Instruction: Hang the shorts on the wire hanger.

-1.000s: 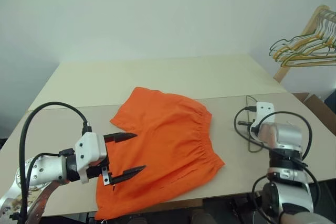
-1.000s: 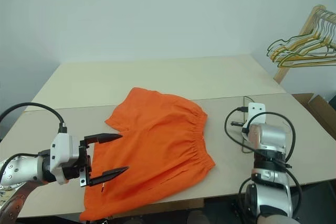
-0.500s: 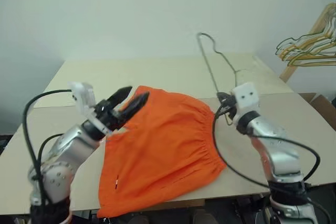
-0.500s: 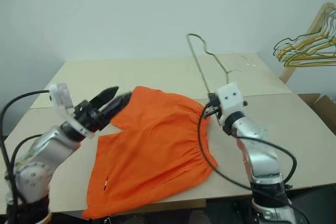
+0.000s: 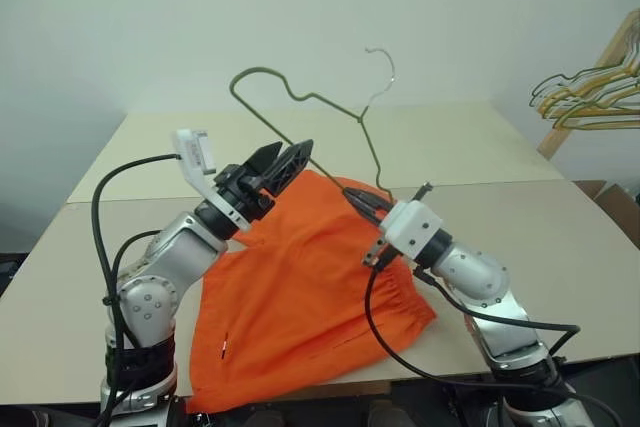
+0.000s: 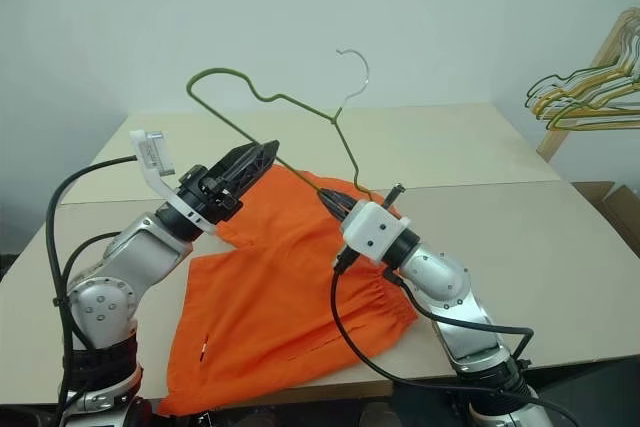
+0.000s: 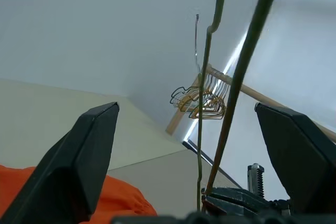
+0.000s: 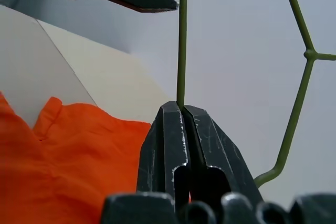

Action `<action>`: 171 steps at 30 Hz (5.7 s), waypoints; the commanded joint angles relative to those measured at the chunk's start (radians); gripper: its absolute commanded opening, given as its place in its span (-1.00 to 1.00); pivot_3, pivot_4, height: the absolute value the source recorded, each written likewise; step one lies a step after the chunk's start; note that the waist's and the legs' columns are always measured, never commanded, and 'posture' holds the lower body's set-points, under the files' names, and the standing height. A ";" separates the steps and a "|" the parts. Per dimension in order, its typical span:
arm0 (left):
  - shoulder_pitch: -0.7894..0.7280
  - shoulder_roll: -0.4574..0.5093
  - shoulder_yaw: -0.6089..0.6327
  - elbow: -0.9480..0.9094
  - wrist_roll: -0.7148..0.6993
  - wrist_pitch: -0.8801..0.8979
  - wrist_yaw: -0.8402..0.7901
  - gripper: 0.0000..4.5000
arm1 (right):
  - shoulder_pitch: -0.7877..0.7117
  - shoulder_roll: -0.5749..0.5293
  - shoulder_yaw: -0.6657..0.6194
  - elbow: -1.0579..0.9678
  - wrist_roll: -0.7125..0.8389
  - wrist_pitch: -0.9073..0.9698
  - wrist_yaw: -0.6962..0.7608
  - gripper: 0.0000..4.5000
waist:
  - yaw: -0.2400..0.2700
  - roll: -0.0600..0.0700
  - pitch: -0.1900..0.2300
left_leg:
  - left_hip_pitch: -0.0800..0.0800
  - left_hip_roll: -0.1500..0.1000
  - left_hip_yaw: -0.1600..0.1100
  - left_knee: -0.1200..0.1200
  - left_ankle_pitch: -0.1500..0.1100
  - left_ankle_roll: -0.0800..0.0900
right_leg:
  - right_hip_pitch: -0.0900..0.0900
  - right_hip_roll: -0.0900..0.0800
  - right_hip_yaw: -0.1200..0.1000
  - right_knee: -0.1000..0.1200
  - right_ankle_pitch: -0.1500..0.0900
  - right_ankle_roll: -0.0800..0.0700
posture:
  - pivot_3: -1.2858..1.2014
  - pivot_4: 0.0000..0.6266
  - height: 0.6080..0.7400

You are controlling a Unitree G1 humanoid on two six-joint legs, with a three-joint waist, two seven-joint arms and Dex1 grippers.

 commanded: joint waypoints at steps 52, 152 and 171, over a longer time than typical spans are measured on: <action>-0.079 0.259 0.147 0.139 -0.147 -0.024 -0.742 -1.00 | -0.311 -0.324 -0.178 0.270 0.856 0.915 0.770 0.63 | -0.001 -0.003 0.002 | -0.002 0.002 0.000 0.002 -0.003 0.005 | 0.001 0.001 -0.004 -0.003 0.000 0.000 | 0.05 -1.00 1.00; 0.204 0.456 -0.342 0.049 0.834 -0.303 -0.872 0.99 | 0.294 -0.799 -0.271 0.464 0.865 1.288 0.946 -1.00 | -0.031 0.000 0.002 | -0.001 0.003 0.009 0.003 -0.005 0.008 | 0.004 0.002 0.003 -0.010 0.004 0.005 | -0.03 -1.00 1.00; 0.226 0.453 -0.336 0.042 0.866 -0.312 -0.857 0.99 | -0.168 -0.648 0.086 0.792 0.615 1.196 1.088 -1.00 | -0.029 0.002 0.001 | -0.001 0.003 0.009 0.003 -0.004 0.008 | 0.003 0.001 0.003 -0.010 0.005 0.005 | 0.00 -1.00 1.00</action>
